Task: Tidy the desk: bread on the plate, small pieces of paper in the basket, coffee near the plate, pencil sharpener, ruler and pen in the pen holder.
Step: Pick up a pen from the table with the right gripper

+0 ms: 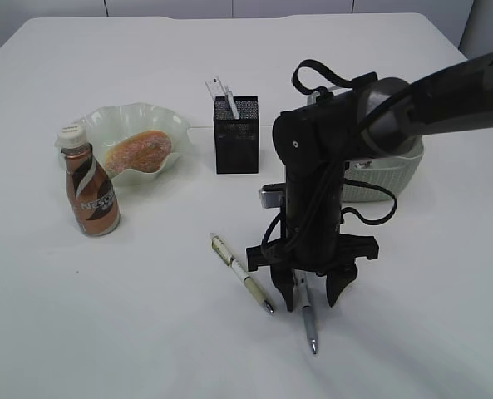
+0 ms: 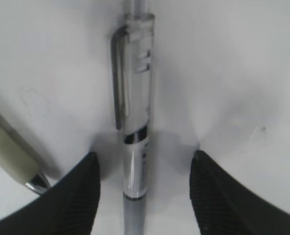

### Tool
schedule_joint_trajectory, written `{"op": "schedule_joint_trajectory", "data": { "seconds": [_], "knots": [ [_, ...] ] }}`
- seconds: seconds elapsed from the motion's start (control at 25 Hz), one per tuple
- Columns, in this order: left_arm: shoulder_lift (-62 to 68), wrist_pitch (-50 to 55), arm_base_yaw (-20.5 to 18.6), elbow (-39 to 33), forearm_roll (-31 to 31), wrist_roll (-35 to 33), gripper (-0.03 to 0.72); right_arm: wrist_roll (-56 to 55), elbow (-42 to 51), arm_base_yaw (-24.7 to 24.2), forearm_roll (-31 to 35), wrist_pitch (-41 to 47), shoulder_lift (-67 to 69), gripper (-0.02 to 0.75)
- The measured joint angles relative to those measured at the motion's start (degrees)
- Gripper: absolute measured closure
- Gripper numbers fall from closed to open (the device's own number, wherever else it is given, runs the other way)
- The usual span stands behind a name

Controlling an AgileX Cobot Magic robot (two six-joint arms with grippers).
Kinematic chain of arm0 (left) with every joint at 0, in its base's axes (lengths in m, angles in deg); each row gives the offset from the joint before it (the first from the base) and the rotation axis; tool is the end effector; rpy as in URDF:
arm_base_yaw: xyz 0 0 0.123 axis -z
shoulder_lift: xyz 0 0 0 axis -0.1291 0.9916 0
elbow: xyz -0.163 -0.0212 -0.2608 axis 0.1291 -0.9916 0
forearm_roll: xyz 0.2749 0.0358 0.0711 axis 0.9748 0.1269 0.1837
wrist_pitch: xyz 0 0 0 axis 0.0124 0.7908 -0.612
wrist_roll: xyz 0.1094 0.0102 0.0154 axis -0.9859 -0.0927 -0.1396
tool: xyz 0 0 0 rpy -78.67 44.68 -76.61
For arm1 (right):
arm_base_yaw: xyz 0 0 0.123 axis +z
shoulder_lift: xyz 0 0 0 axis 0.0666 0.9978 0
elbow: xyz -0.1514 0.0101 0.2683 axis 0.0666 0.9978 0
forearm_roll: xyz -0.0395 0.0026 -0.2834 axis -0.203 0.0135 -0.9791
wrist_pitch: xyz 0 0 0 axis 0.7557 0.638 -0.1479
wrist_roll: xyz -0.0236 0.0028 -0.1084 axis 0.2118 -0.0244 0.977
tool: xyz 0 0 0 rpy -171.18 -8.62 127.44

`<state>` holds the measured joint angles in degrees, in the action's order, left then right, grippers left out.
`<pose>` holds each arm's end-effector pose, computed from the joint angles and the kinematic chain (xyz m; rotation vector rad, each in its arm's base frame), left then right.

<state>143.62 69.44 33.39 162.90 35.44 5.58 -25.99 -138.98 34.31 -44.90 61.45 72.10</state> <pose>0.2646 -0.1352 0.5137 0.2901 2.3333 -0.3998 0.3776 0.2257 0.0921 0.0581 -3.0194 0.0571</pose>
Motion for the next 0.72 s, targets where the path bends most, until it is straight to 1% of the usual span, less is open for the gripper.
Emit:
{"op": "schedule_joint_trajectory", "data": {
  "seconds": [0.12,0.16,0.2,0.32,0.4,0.44,0.48,0.72],
  "knots": [
    [0.0,0.0,0.0,0.0,0.0,0.0,0.434,0.0,-0.1,0.0,0.2,0.0,0.0,0.281],
    [0.0,0.0,0.0,0.0,0.1,0.0,0.434,0.0,-0.1,0.0,0.2,0.0,0.0,0.295],
    [0.0,0.0,0.0,0.0,0.1,0.0,0.434,0.0,-0.2,0.0,0.4,0.0,0.1,0.324],
    [0.0,0.0,0.0,0.0,0.1,0.0,0.434,0.2,-0.3,0.0,0.7,-0.3,0.2,0.469],
    [0.0,0.0,0.0,0.0,0.1,0.0,0.434,1.8,-0.3,0.0,0.8,-0.4,0.2,0.599],
    [0.0,0.0,0.0,0.0,0.1,0.0,0.434,2.3,-0.3,0.0,0.8,-0.4,0.2,0.636],
    [0.0,0.0,0.0,0.0,0.1,0.0,0.434,2.6,-0.3,0.0,0.8,-0.4,0.2,0.654],
    [0.0,0.0,0.0,0.0,0.1,0.0,0.434,5.2,-0.5,0.0,0.8,-0.1,0.2,0.658]
  ]
}}
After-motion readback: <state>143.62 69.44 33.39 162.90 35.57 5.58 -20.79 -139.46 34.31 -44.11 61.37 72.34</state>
